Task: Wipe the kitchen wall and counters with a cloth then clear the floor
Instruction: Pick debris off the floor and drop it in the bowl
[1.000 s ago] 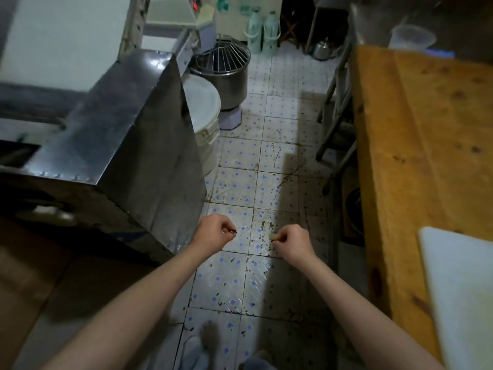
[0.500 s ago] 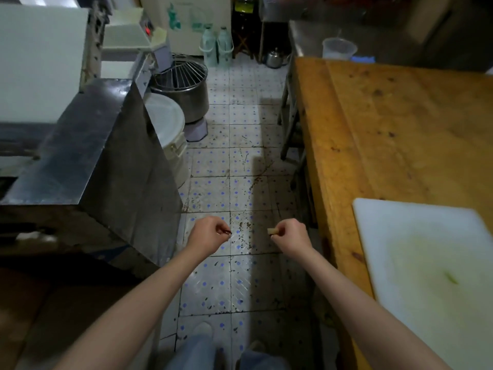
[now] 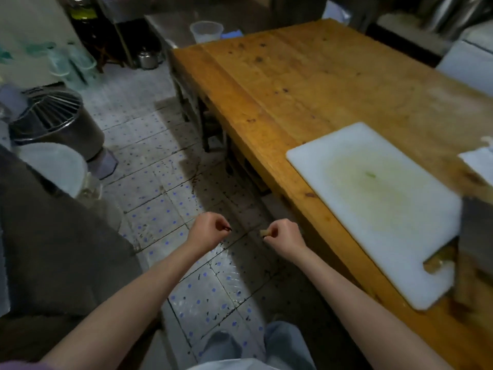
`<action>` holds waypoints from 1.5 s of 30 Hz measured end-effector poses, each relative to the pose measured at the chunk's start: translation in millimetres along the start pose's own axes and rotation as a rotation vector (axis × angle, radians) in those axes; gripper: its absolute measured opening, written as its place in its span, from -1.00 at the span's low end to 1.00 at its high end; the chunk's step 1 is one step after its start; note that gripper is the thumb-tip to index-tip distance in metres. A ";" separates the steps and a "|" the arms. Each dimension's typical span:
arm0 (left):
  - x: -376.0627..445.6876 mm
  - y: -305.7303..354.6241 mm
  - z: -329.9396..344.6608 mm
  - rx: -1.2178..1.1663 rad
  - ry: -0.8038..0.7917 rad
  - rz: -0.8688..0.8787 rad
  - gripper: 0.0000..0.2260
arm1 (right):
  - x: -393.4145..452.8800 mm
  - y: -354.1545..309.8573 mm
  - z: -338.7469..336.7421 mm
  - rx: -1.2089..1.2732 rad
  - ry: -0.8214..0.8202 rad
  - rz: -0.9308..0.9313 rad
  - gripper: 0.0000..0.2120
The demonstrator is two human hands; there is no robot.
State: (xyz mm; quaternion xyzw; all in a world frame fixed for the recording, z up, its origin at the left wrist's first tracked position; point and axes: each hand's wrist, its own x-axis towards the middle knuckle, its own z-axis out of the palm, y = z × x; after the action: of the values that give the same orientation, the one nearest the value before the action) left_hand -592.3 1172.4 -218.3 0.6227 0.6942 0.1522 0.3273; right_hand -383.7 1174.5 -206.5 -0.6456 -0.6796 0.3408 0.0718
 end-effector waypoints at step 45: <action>-185.8 155.5 272.3 0.525 -1.136 1.087 -0.91 | -385.1 127.4 129.1 0.693 0.798 1.333 -0.94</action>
State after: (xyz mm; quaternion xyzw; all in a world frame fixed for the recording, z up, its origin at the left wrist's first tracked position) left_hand -296.1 967.5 -274.2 0.9097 0.0381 -0.2155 0.3530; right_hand -287.5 761.5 -243.2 -0.9242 0.0616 0.2477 0.2841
